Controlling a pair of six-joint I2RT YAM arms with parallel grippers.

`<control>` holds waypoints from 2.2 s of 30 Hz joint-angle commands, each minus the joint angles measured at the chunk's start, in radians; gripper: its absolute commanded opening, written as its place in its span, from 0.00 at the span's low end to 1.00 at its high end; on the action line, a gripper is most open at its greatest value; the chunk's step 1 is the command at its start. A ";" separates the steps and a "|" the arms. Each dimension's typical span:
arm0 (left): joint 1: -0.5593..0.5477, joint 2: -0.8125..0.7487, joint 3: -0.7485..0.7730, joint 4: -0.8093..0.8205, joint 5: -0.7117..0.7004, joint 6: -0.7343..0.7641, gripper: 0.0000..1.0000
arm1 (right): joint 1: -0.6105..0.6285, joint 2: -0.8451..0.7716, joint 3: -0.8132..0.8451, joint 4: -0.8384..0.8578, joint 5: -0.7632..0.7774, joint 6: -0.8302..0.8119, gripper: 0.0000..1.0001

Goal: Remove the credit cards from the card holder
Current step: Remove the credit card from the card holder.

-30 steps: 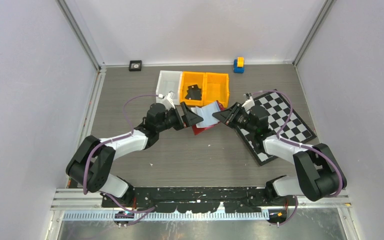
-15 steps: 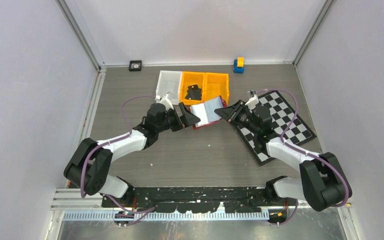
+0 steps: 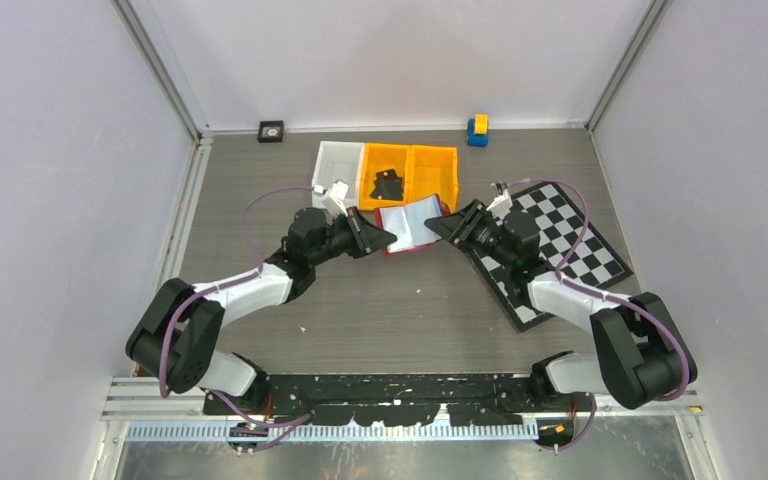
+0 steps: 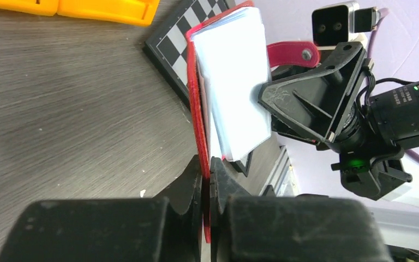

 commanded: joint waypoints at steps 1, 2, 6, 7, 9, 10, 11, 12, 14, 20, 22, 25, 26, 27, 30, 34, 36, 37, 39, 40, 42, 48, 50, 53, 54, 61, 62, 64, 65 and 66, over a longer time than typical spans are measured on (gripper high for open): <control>-0.003 -0.070 0.025 -0.095 -0.066 0.079 0.00 | 0.004 -0.039 0.014 -0.040 0.067 -0.055 0.45; -0.003 -0.072 0.028 -0.121 -0.083 0.089 0.00 | 0.004 -0.053 0.015 -0.065 0.084 -0.068 0.47; -0.002 -0.059 0.052 -0.166 -0.081 0.113 0.00 | 0.004 -0.095 0.032 -0.164 0.124 -0.109 0.46; -0.002 -0.054 0.057 -0.175 -0.076 0.114 0.00 | 0.004 -0.096 0.035 -0.171 0.123 -0.109 0.43; -0.002 -0.044 0.062 -0.172 -0.069 0.111 0.00 | 0.004 -0.087 0.040 -0.171 0.114 -0.103 0.31; -0.002 -0.040 0.065 -0.173 -0.065 0.111 0.00 | 0.004 -0.077 0.048 -0.172 0.104 -0.101 0.26; -0.002 -0.037 0.069 -0.176 -0.062 0.112 0.00 | 0.004 -0.061 0.056 -0.170 0.086 -0.097 0.24; -0.002 -0.035 0.071 -0.176 -0.058 0.112 0.00 | 0.004 -0.044 0.062 -0.164 0.077 -0.093 0.22; -0.002 -0.037 0.076 -0.181 -0.052 0.115 0.00 | 0.004 -0.010 0.070 -0.136 0.040 -0.079 0.22; -0.002 -0.027 0.111 -0.223 -0.011 0.138 0.00 | 0.005 0.032 0.076 -0.103 0.006 -0.066 0.34; -0.002 -0.016 0.119 -0.220 0.002 0.138 0.00 | 0.006 0.036 0.076 -0.092 -0.007 -0.062 0.35; -0.002 -0.006 0.132 -0.218 0.029 0.149 0.00 | 0.008 0.057 0.084 -0.073 -0.033 -0.054 0.37; -0.001 -0.004 0.138 -0.219 0.044 0.156 0.00 | 0.010 0.065 0.082 -0.056 -0.040 -0.048 0.39; -0.002 -0.003 0.147 -0.226 0.055 0.163 0.00 | 0.010 0.072 0.079 -0.039 -0.046 -0.038 0.41; -0.003 -0.018 0.165 -0.261 0.066 0.185 0.00 | 0.010 0.090 0.080 -0.043 -0.041 -0.034 0.52; -0.003 -0.061 0.175 -0.299 0.074 0.204 0.00 | 0.010 0.084 0.078 -0.118 0.025 -0.049 0.73; -0.004 -0.078 0.170 -0.293 0.092 0.202 0.03 | 0.010 0.073 0.068 -0.127 0.052 -0.051 0.82; -0.004 -0.087 0.165 -0.281 0.100 0.198 0.04 | 0.010 0.063 0.061 -0.128 0.066 -0.053 0.83; -0.003 -0.107 0.144 -0.245 0.104 0.182 0.04 | 0.010 0.038 0.051 -0.133 0.082 -0.060 0.84; -0.003 -0.116 0.134 -0.223 0.107 0.178 0.03 | 0.009 0.026 0.047 -0.136 0.087 -0.063 0.84; -0.003 -0.134 0.117 -0.189 0.111 0.169 0.00 | 0.008 0.006 0.039 -0.127 0.092 -0.069 0.85; -0.004 -0.194 0.056 -0.076 0.108 0.138 0.00 | 0.010 0.038 0.026 0.003 0.010 -0.035 0.87; -0.002 -0.212 0.045 -0.058 0.109 0.136 0.00 | 0.010 0.071 0.018 0.092 -0.033 -0.001 0.88; -0.003 -0.222 0.033 -0.033 0.109 0.119 0.00 | 0.009 0.132 0.004 0.278 -0.108 0.067 0.88; -0.002 -0.221 0.031 -0.027 0.110 0.114 0.00 | 0.010 0.153 0.001 0.341 -0.127 0.091 0.88; -0.002 -0.188 0.043 -0.019 0.133 0.100 0.00 | 0.010 0.207 -0.013 0.578 -0.186 0.190 0.80; -0.002 -0.184 0.045 -0.026 0.130 0.101 0.00 | 0.010 0.202 -0.015 0.579 -0.186 0.188 0.78; -0.002 -0.182 0.053 -0.058 0.115 0.109 0.00 | 0.010 0.184 -0.019 0.578 -0.184 0.182 0.74; -0.002 -0.182 0.055 -0.078 0.104 0.116 0.00 | 0.009 0.175 -0.022 0.578 -0.182 0.178 0.72; -0.002 -0.180 0.060 -0.098 0.093 0.121 0.00 | 0.009 0.169 -0.025 0.571 -0.179 0.174 0.70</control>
